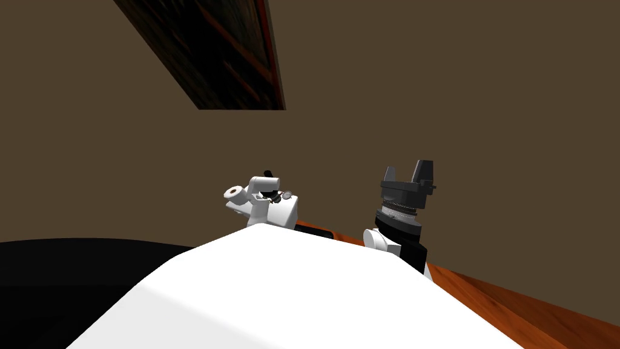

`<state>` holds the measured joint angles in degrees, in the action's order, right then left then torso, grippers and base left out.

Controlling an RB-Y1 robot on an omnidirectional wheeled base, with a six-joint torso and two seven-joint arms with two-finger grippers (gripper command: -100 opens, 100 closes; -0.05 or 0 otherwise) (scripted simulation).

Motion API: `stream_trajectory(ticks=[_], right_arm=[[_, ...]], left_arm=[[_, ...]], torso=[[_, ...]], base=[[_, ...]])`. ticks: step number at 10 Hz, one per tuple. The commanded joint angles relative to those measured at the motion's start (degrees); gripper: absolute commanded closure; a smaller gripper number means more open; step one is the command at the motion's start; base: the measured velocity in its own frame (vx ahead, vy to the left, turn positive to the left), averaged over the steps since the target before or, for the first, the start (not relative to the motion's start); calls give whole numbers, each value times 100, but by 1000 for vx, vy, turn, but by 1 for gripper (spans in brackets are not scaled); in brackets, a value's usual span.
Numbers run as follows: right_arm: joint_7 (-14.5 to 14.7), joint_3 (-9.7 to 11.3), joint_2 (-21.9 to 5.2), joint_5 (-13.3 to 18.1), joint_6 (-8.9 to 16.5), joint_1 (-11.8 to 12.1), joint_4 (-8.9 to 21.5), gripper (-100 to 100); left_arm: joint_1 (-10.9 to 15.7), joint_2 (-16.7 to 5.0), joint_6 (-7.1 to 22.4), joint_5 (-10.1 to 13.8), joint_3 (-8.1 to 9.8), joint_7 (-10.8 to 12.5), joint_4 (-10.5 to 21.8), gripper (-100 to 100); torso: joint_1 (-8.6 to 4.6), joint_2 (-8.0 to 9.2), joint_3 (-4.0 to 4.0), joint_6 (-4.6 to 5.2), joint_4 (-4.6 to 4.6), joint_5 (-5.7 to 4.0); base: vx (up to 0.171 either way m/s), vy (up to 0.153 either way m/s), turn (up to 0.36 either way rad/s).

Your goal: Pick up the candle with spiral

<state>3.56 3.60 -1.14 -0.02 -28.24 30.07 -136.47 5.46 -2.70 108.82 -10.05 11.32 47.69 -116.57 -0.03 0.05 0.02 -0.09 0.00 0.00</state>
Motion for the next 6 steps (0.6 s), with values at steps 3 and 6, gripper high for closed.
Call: stream_trajectory(ticks=[3, 6], right_arm=[[0, 0, 0, 0, 0, 0, 0, 0], [0, 0, 0, 0, 0, 0, 0, 0]], left_arm=[[0, -1, -1, 0, 0, 0, -1, 100], [54, -30, 287, -17, -29, 44, -223, 100]], torso=[[1, -1, -1, 0, -1, 1], [1, 1, 1, 1, 1, 0]], base=[[0, 0, 0], [-4, 6, -32]])
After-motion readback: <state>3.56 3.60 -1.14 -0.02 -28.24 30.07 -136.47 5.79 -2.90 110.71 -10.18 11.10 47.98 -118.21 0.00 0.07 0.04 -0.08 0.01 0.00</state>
